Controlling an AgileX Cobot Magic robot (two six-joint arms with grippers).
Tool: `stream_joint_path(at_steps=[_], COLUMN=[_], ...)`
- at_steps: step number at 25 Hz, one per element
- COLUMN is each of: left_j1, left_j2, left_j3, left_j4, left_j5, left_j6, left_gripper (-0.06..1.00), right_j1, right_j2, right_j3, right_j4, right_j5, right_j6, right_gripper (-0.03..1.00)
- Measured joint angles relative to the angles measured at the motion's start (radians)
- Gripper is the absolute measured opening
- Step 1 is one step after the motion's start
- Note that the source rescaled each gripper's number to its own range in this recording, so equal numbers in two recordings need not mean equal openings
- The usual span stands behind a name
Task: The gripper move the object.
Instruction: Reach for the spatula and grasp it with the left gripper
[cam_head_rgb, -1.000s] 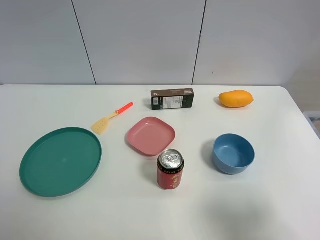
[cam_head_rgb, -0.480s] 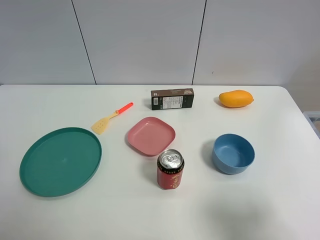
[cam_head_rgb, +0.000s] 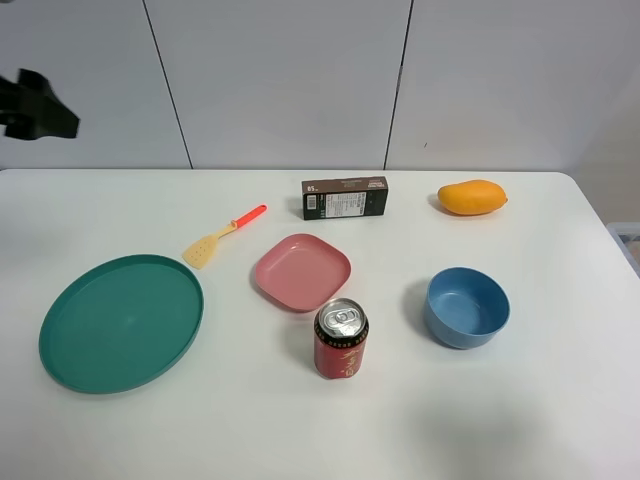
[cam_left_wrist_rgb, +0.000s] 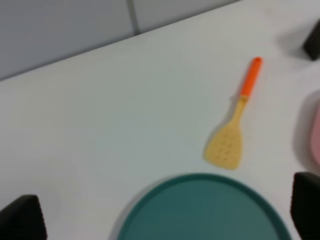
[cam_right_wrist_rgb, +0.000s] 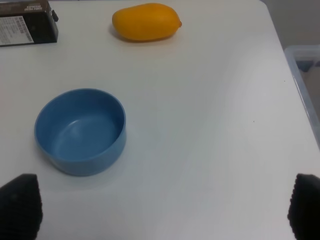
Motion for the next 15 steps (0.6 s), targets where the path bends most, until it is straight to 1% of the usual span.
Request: stream_joint_path(at_steps=[4,8,11,12,15], left_j1=[-0.105,-0.173,-0.217,-0.236,-0.255], left_j2=[0.170,0.323,0.406,0.444,0.485], left_j3=[-0.092,-0.172,-0.210,-0.215,-0.215], left_j4=[0.002,0.007,0.025,0.034,0.036], left_j5=[-0.009,-0.010,-0.017,-0.019,-0.022], left_j6=[0.005,0.033,0.111,0.178,0.250], left_gripper=[1.00,1.00,1.00,1.00,1.00], right_j1=[0.000,0.000,0.000,0.000,0.000], right_j2=[0.000,0.000,0.000,0.000,0.000], right_j3=[0.000,0.000,0.000,0.000,0.000], right_j4=[0.000,0.000,0.000,0.000,0.000], right_j5=[0.000,0.000,0.000,0.000,0.000], right_j6=[0.000,0.000,0.000,0.000,0.000], right_gripper=[1.00,1.00,1.00,1.00,1.00])
